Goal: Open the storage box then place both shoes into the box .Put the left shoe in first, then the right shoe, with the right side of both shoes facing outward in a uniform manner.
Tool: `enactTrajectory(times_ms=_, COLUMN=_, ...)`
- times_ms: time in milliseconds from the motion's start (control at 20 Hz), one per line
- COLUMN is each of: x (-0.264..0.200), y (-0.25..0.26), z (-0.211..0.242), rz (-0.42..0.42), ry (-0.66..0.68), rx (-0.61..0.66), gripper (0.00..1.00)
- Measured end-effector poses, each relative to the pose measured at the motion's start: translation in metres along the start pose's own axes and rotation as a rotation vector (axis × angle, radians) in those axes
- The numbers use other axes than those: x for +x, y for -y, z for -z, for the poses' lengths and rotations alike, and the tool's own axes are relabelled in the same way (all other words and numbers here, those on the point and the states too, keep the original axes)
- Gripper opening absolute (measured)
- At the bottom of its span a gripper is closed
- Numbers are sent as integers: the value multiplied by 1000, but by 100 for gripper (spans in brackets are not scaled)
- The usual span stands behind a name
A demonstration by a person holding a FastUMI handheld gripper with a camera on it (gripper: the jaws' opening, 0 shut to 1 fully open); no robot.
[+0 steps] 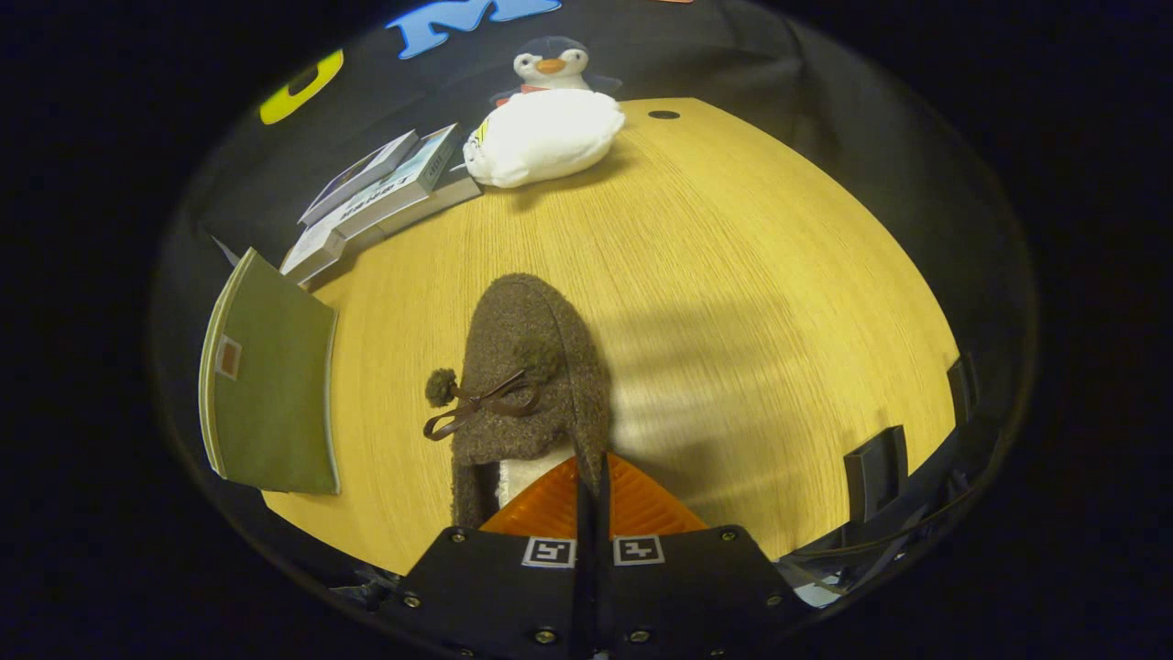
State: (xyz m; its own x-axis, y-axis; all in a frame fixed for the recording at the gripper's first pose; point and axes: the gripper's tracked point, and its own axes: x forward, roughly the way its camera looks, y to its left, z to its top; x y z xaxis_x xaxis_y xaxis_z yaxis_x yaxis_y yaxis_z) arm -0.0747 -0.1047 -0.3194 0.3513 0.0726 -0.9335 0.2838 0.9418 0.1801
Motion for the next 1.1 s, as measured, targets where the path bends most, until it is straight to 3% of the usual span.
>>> enactTrajectory(times_ms=550, x=-47, y=-77, z=-40, rz=-134, ry=85, rx=77, gripper=1)
enactTrajectory(times_ms=800, x=-64, y=-107, z=-53, rz=-130, ry=121, rx=41, gripper=1)
enactTrajectory(times_ms=1100, x=-81, y=-161, z=-64, rz=-189, ry=153, rx=27, gripper=1)
